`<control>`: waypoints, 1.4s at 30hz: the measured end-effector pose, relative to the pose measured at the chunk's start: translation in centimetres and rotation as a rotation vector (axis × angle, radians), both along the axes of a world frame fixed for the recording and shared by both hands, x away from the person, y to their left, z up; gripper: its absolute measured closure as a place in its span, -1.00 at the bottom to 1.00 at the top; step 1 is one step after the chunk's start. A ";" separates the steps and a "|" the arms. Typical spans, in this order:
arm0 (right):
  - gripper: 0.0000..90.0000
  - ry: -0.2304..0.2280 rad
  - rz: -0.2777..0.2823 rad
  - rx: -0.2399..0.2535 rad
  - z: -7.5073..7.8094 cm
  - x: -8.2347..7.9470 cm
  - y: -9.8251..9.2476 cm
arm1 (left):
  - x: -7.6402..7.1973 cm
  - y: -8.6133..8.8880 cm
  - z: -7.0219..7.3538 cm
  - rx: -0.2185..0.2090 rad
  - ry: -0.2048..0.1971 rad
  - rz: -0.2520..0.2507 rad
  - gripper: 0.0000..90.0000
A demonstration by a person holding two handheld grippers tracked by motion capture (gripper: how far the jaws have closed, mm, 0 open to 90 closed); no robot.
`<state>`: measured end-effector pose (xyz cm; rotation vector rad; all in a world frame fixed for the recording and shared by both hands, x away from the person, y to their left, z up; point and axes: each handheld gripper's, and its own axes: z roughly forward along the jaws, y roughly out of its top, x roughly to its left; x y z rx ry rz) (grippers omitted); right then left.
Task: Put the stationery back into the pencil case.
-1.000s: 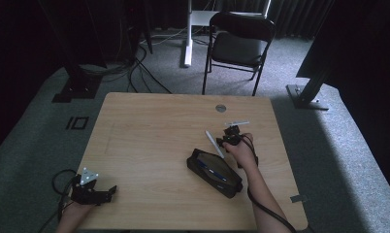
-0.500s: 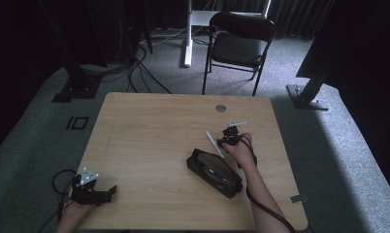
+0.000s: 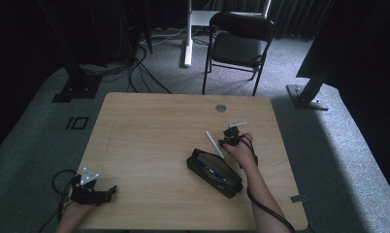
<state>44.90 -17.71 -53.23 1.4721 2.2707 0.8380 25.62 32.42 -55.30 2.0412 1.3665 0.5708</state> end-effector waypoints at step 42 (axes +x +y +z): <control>0.52 -0.128 0.096 0.081 8.2 -4.5 -2.1 | 0.0 0.0 0.0 0.001 0.001 0.000 -0.99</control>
